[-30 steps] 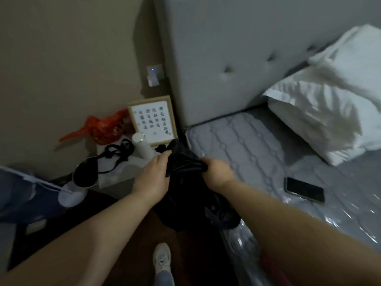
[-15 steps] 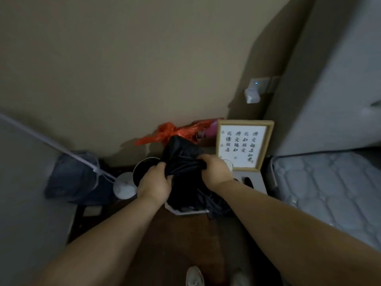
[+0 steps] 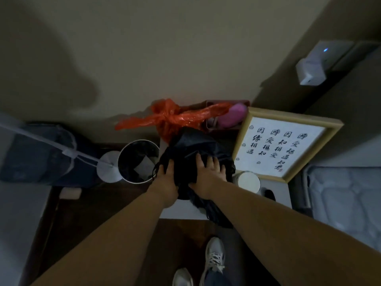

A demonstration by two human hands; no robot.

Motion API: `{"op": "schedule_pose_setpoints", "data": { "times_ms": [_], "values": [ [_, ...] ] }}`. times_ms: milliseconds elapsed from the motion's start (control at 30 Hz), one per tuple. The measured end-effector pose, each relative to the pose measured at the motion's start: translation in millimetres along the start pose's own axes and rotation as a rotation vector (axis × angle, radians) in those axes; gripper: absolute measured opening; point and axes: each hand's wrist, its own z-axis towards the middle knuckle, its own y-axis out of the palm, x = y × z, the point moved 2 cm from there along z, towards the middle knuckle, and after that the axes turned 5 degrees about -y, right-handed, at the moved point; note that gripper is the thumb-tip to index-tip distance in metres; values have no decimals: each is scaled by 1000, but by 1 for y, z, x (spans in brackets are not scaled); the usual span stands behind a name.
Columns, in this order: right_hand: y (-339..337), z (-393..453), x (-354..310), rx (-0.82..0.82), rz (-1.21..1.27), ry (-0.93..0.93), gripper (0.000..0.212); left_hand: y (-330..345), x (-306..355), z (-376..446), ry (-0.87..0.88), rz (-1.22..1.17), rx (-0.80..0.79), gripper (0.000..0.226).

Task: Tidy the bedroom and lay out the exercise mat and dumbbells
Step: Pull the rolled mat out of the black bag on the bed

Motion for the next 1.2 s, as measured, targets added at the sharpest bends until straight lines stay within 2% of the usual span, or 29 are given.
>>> {"op": "schedule_pose_setpoints", "data": {
  "times_ms": [167,267,367,467,600,700,900,967,1067,1200],
  "values": [
    [-5,-5,-6,-24,15,-1,111,-3,-1,-11,-14,21,-18,88],
    [-24,-23,-7,-24,56,3,110,-21,6,-28,10,31,11,84],
    [-42,-66,-9,4,103,-23,91,-40,20,-67,39,50,9,78],
    [-54,-117,-3,123,147,-21,70,-52,36,-107,89,108,-21,73],
    [-60,-198,21,248,223,58,58,-55,73,-160,174,240,-26,58],
    [-49,-267,52,270,273,163,56,-36,113,-201,297,340,-46,49],
    [12,-438,145,345,422,471,50,53,216,-292,579,599,-165,42],
    [35,-484,171,372,483,565,50,83,239,-318,656,652,-156,41],
    [108,-591,214,443,592,757,50,169,280,-391,835,751,-160,41],
    [235,-714,247,464,730,927,44,300,302,-491,981,854,-254,45]
  ]
}}
